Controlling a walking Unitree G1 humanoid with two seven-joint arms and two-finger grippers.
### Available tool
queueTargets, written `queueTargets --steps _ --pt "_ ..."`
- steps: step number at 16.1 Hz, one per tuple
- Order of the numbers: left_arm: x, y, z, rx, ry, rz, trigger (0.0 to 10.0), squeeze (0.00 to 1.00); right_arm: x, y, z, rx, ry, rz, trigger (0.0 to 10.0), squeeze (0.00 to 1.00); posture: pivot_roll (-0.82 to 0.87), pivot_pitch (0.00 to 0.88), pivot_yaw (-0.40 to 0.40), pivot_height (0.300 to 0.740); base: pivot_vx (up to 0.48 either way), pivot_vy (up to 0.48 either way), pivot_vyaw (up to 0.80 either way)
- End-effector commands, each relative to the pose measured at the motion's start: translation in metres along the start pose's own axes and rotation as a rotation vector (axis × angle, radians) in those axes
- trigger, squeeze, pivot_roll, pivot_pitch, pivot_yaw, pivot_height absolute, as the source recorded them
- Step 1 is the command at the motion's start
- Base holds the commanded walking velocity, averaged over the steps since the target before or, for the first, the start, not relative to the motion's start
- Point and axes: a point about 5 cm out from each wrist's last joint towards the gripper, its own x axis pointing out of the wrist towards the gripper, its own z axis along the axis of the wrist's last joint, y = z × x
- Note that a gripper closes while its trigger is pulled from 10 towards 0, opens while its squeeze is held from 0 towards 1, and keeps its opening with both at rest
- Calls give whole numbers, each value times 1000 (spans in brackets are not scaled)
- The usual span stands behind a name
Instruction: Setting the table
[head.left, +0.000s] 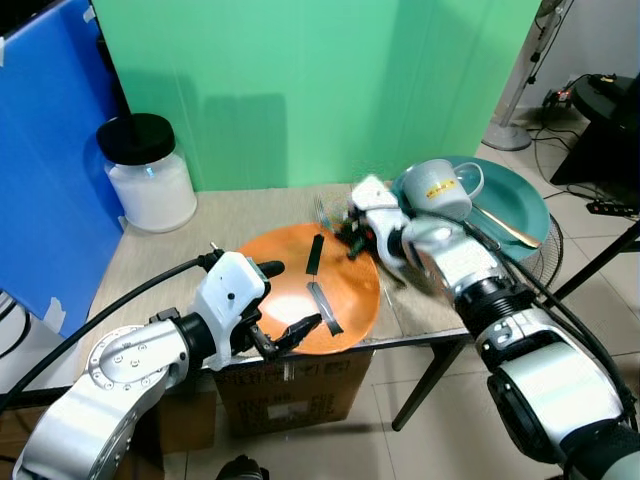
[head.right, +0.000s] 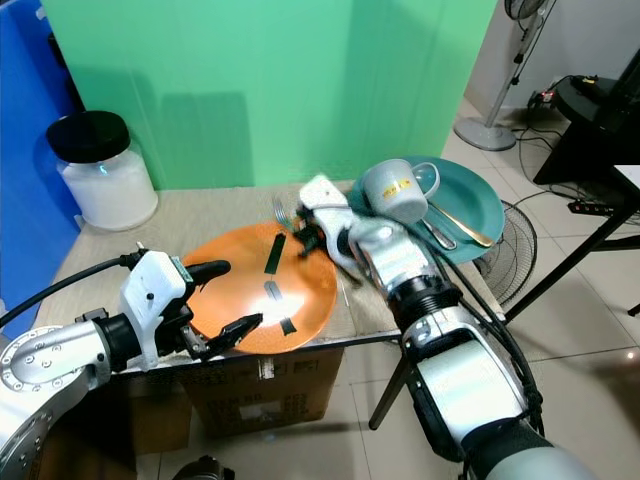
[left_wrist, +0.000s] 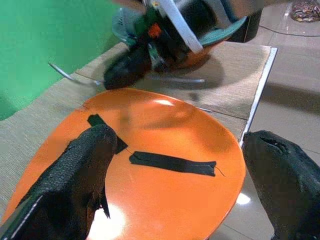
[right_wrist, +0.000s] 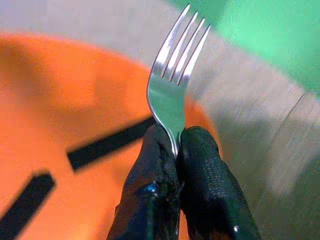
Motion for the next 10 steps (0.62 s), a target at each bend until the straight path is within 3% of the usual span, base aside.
queueTargets --steps 1,5,7,8,10 --pt "-1 1 3 9 -10 11 10000 0 -5 -6 13 10 -41 -21 0 0 191 0 -52 740 0 0 0" --pt "-2 0 3 6 -10 16 10000 0 -10 -8 21 8 -71 -36 0 0 195 0 -54 740 0 0 0" --pt "-3 -1 2 3 -9 22 10000 0 -11 0 11 -3 -58 -6 1451 0 199 0 -59 740 0 0 0" --pt "-3 -1 1 3 -8 27 10000 0 -9 3 7 14 -53 -3 0 0 199 0 -61 740 0 0 0" --pt "-4 -2 0 2 -5 29 10000 0 -5 11 4 27 -51 14 0 0 199 0 -59 740 0 0 0"
